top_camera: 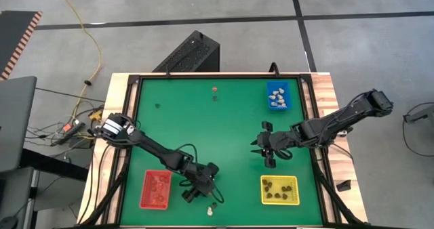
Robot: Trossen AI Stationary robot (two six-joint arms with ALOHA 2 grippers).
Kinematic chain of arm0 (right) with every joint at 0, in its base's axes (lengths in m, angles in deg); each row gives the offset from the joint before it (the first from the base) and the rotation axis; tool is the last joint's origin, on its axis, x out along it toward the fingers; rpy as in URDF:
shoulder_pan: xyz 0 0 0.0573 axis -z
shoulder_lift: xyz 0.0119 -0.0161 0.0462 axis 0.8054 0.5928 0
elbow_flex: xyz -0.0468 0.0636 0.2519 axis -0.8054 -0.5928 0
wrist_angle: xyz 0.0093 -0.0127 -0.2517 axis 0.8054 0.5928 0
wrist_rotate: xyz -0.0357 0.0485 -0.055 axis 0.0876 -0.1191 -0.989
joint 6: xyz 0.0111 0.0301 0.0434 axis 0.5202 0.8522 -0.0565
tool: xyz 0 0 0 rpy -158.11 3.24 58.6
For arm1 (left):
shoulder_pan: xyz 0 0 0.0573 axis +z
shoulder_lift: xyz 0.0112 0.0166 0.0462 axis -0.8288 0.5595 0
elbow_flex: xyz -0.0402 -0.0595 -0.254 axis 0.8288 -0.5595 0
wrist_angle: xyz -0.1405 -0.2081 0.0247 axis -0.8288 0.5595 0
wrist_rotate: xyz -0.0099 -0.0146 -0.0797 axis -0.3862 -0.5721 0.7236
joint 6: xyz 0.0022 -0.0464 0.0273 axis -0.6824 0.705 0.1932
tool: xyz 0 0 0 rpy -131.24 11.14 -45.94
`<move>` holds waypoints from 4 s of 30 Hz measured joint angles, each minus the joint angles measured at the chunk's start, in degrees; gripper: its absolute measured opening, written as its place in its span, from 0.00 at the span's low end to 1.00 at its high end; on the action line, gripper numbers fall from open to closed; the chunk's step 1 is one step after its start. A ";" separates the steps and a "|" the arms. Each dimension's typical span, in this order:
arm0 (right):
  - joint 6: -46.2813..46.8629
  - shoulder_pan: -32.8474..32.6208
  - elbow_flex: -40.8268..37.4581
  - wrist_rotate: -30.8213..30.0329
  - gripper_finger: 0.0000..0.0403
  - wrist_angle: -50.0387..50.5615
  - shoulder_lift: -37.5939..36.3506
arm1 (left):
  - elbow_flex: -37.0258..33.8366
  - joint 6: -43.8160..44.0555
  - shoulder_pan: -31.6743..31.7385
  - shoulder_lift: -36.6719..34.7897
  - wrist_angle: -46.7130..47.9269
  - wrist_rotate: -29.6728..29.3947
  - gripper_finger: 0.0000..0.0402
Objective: Sort Halloween decoration
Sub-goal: Put the orange pumpkin toy into the red bin, then put the white skull toy into the blue bin
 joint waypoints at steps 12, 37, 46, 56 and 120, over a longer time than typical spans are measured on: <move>-0.43 0.37 0.00 -0.35 0.41 -0.03 -0.04 | -0.02 0.26 0.09 2.71 -1.47 1.50 0.27; -0.82 0.39 0.00 -0.35 0.41 -0.45 -0.04 | -0.55 28.99 -4.25 -22.46 29.06 -2.72 0.21; -1.50 0.39 0.00 -0.35 0.41 -0.53 -0.04 | -3.32 51.83 -17.27 -26.41 40.08 -9.77 0.22; -1.50 0.39 0.00 -0.34 0.41 -1.78 -0.04 | -3.32 70.11 -19.45 -26.42 51.91 -18.22 0.31; -2.88 1.03 0.00 -0.09 0.41 0.49 -0.04 | -26.60 62.04 27.54 -35.70 60.67 -12.32 0.41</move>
